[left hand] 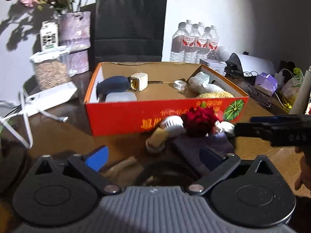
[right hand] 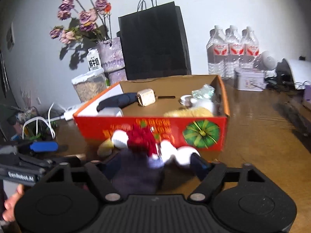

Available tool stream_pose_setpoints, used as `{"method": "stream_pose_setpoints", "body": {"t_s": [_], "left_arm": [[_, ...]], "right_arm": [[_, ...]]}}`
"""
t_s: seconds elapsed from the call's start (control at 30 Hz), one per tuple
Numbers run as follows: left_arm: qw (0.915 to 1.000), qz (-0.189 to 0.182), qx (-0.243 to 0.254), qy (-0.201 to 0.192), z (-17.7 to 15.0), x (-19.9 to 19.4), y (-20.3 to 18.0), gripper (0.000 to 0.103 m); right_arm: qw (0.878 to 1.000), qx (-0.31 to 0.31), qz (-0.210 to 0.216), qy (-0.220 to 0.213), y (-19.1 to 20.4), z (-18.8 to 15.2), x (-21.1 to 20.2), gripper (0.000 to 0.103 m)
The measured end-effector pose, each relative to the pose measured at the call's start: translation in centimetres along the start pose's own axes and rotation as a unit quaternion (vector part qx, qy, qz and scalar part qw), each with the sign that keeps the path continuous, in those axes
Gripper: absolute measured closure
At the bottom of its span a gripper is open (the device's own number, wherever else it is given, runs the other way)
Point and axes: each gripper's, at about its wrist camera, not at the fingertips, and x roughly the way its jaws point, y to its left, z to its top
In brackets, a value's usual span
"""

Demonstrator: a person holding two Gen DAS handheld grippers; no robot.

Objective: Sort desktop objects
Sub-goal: 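Return both grippers toward the remaining table items, then grasp the red rose with the right gripper and drop it into the box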

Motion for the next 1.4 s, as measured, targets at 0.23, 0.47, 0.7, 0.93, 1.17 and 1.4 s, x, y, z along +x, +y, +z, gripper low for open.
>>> {"method": "stream_pose_setpoints", "body": {"t_s": [0.23,0.47,0.7,0.93,1.17,1.4], "left_arm": [[0.9995,0.0,-0.01,0.03,-0.4,1.4,3.5,0.004],[0.9983,-0.016,-0.044,0.035,0.6,2.8,4.5,0.012],[0.9989,-0.036,0.008,0.029,1.4,3.5,1.3,0.028],[0.9983,-0.037,0.028,0.034,1.1,4.3,-0.1,0.044],[0.9974,-0.046,0.024,0.05,2.2,5.8,-0.2,0.059],[0.9963,-0.065,-0.013,0.056,3.1,6.3,0.5,0.085]], "right_arm": [[0.999,-0.009,-0.002,0.032,1.2,1.6,5.6,0.041],[0.999,-0.047,-0.011,0.022,2.8,0.7,6.4,0.072],[0.999,-0.027,-0.015,-0.044,1.5,1.4,0.0,0.073],[1.0,0.009,0.001,-0.023,-1.5,-1.1,-4.0,0.073],[1.0,0.019,0.015,0.002,-1.5,-2.9,-2.5,0.072],[1.0,0.009,0.027,0.008,-0.7,-3.5,-2.7,0.072]]}}
